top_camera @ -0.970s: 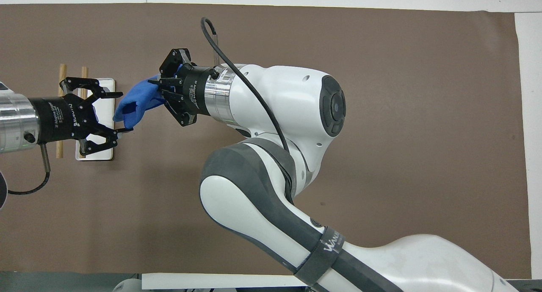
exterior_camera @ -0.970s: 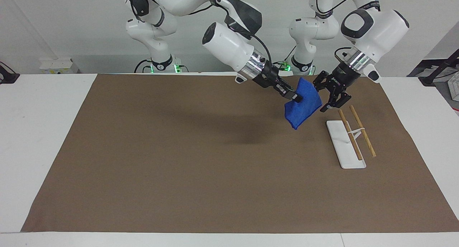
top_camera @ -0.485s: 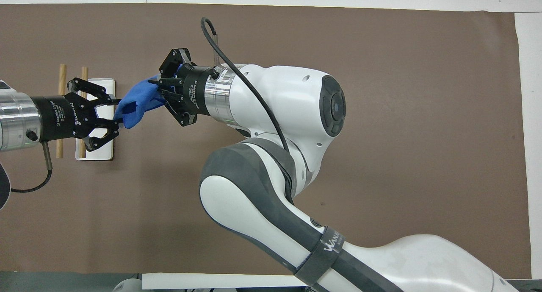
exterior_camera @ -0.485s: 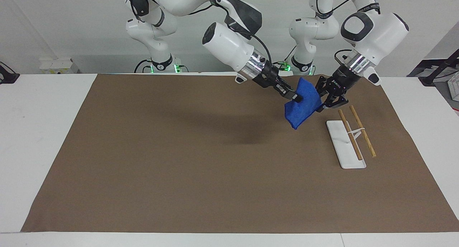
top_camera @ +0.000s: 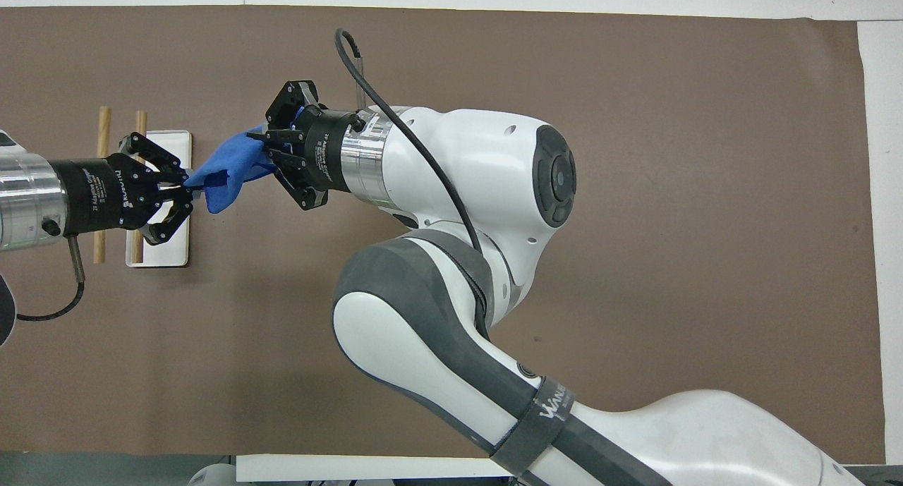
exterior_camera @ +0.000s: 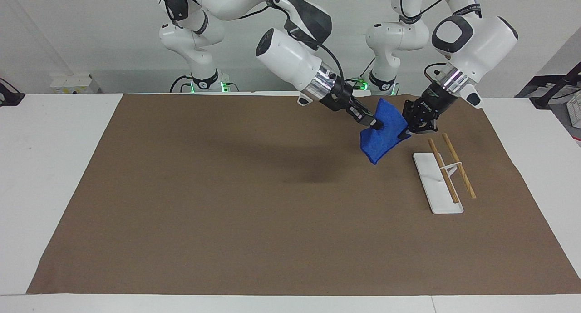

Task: Right arm passes towel to left arm to hang
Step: 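Bring the towel to the left gripper and grasp it there, then open the right gripper and withdraw it while the left gripper holds, then drape the towel over the wooden rods with the left gripper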

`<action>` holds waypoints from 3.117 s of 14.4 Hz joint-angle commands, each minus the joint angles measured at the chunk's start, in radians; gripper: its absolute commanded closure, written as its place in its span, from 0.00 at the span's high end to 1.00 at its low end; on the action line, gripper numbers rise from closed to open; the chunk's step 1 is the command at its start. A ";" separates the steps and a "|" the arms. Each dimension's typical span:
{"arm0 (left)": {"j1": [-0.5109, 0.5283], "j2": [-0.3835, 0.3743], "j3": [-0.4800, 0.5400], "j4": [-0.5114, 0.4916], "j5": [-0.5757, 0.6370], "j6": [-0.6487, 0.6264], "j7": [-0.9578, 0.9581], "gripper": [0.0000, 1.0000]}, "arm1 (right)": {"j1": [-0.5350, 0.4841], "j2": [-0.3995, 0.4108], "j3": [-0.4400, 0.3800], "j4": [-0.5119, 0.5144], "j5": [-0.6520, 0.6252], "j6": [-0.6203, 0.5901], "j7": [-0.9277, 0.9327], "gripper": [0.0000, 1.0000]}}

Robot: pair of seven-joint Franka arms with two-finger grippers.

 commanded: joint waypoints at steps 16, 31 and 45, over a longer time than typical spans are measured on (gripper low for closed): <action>0.024 0.040 0.007 0.042 -0.002 0.052 0.238 0.00 | -0.011 -0.018 -0.033 -0.048 -0.171 -0.008 -0.243 0.98; 0.106 0.092 0.010 0.113 0.232 -0.054 1.312 0.02 | -0.051 -0.267 -0.559 -0.295 -0.415 -0.699 -1.414 0.98; 0.231 0.147 0.013 0.157 0.169 0.104 1.243 0.02 | -0.051 -0.387 -0.812 -0.177 -0.625 -1.049 -1.600 0.99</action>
